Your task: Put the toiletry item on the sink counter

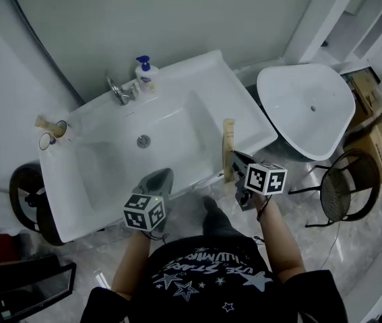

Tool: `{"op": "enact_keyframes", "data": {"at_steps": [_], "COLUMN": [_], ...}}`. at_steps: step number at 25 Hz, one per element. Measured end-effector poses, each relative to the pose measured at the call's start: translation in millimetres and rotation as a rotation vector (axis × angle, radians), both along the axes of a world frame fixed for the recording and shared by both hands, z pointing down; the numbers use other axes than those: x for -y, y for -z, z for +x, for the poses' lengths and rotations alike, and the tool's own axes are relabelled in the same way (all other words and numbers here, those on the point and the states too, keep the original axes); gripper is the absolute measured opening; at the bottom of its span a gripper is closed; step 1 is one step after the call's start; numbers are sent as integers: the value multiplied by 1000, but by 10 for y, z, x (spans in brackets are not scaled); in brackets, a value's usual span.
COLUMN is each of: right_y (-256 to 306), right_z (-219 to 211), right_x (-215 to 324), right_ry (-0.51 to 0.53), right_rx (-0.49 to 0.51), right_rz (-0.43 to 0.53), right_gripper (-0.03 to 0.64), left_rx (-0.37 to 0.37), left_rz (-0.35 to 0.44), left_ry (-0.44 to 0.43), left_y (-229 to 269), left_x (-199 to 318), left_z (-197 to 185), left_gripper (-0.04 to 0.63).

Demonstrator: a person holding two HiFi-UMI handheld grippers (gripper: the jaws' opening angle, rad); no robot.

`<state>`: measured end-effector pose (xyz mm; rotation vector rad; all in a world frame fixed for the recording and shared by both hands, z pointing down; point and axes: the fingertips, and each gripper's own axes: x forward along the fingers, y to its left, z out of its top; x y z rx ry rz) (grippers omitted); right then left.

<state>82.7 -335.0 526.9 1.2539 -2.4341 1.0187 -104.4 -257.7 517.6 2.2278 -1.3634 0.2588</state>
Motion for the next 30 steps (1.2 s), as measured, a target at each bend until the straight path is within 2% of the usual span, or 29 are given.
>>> {"op": "enact_keyframes", "data": {"at_steps": [6,13,30], "right_y": [-21,-136,-387], "right_z": [108,218,297], "right_x": [530,870,1445], "right_ry": [37,71,161], "right_rx": [-23,-56,-189], "right_rz": [-16,-40,-75], "right_gripper": [21,21,21], "left_rx": [3,14,34], "left_rz": [-33,-39,-50], "left_ry": [36,44,155], "left_y": [-44,-35,-15], "left_x": [363,633,860], "left_z": [130,337,428], "left_gripper": [20,20,20]}}
